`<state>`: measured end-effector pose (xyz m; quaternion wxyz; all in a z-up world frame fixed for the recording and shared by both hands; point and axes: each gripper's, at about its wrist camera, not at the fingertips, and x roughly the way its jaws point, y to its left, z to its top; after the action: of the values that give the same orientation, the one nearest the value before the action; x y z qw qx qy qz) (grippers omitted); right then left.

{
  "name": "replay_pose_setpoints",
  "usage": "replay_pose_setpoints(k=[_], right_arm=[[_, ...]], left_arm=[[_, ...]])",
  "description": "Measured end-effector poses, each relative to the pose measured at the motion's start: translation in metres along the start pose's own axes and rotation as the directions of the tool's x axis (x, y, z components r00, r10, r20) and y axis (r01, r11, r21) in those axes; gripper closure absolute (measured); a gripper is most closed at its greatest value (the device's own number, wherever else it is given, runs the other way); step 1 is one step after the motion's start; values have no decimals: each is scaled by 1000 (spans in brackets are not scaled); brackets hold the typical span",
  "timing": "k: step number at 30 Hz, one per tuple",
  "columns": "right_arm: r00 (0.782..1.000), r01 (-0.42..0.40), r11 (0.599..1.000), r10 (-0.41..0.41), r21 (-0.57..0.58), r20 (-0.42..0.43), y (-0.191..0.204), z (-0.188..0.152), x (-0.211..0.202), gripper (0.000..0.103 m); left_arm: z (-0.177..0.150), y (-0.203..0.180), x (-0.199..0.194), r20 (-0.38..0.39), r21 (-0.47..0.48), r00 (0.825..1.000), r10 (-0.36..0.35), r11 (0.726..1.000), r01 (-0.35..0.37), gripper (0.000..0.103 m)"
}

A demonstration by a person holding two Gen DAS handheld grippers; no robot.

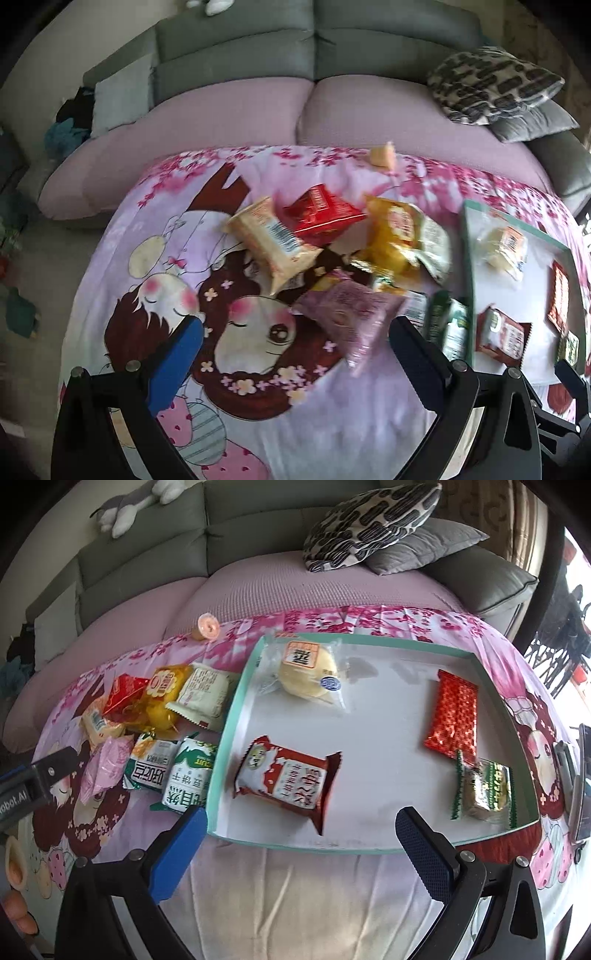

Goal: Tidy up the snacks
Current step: 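Withdraw both tools from the tray toward the snack pile, then grasp the purple swiss roll pack in the pile with the left tool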

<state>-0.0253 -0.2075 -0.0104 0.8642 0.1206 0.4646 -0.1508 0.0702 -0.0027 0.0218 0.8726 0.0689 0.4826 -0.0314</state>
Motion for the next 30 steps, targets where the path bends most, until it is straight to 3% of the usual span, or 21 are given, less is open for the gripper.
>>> replay_pose_setpoints(k=[11, 20, 27, 30], right_arm=[[999, 36, 999, -36, -11, 29, 17, 33, -7, 0], [998, -13, 998, 17, -67, 61, 56, 61, -9, 0], [997, -58, 990, 65, -128, 49, 88, 64, -4, 0], [995, -83, 986, 90, -144, 40, 95, 59, -1, 0]], left_arm=[[10, 32, 26, -62, -86, 998, 11, 996, -16, 2], [22, 49, 43, -97, -137, 995, 4, 990, -18, 2], [24, 61, 53, -122, -162, 992, 27, 986, -46, 2], [23, 64, 57, -133, -181, 991, 3, 983, -28, 2]])
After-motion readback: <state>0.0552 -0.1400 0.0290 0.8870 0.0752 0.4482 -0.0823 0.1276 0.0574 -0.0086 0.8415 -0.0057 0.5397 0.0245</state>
